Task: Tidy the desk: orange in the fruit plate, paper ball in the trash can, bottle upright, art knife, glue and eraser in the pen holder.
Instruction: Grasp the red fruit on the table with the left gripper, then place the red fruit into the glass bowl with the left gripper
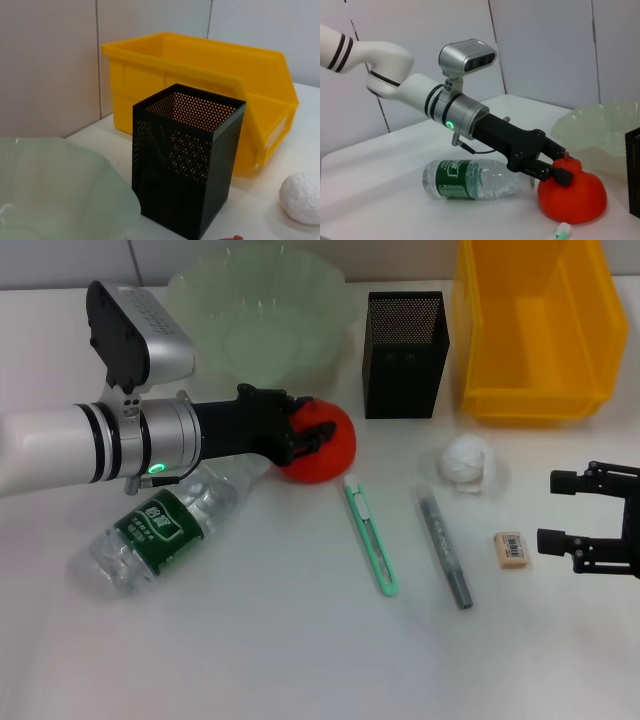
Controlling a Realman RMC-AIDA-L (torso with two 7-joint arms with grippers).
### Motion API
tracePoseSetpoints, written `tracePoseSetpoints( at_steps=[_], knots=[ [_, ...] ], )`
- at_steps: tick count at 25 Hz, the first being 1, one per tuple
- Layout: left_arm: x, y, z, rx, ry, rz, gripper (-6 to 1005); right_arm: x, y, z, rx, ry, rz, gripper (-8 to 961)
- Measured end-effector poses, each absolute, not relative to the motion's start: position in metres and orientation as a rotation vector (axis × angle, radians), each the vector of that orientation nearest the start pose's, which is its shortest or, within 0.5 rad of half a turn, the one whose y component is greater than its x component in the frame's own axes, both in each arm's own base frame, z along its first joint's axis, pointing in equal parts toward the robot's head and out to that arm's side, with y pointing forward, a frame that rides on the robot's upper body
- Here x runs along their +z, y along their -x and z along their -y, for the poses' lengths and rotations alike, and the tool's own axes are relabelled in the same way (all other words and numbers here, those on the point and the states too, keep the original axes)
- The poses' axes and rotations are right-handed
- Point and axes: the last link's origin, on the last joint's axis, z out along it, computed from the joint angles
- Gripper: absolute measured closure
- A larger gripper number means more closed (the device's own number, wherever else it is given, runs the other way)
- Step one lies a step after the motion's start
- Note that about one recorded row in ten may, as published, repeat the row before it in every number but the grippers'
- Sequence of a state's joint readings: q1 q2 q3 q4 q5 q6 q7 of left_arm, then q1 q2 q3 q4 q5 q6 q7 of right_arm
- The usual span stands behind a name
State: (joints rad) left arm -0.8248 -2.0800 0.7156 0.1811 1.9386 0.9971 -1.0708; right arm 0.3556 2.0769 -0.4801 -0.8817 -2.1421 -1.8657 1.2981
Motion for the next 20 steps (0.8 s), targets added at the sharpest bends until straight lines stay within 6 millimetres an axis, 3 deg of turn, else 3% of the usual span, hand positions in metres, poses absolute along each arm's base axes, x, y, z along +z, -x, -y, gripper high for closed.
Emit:
tracePoseSetpoints(
  at_steps=[8,13,15,20],
  knots=[
    [-0.085,0.232,-0.388,-0.441,2.650,0.492,745,0.054,-0.305,-0.265,0.653,2.723,-0.542,176],
    [-0.074,0.225,-0.383,-0.549,2.689,0.480,797,0.054,-0.304,-0.265,0.654,2.722,-0.545,175],
    [-0.052,0.221,-0.381,-0.648,2.695,0.505,816,0.054,-0.304,-0.265,0.655,2.722,-0.545,175],
    [-0.019,0.218,-0.389,-0.727,2.623,0.530,851,0.054,-0.304,-0.265,0.655,2.723,-0.543,175]
  ],
)
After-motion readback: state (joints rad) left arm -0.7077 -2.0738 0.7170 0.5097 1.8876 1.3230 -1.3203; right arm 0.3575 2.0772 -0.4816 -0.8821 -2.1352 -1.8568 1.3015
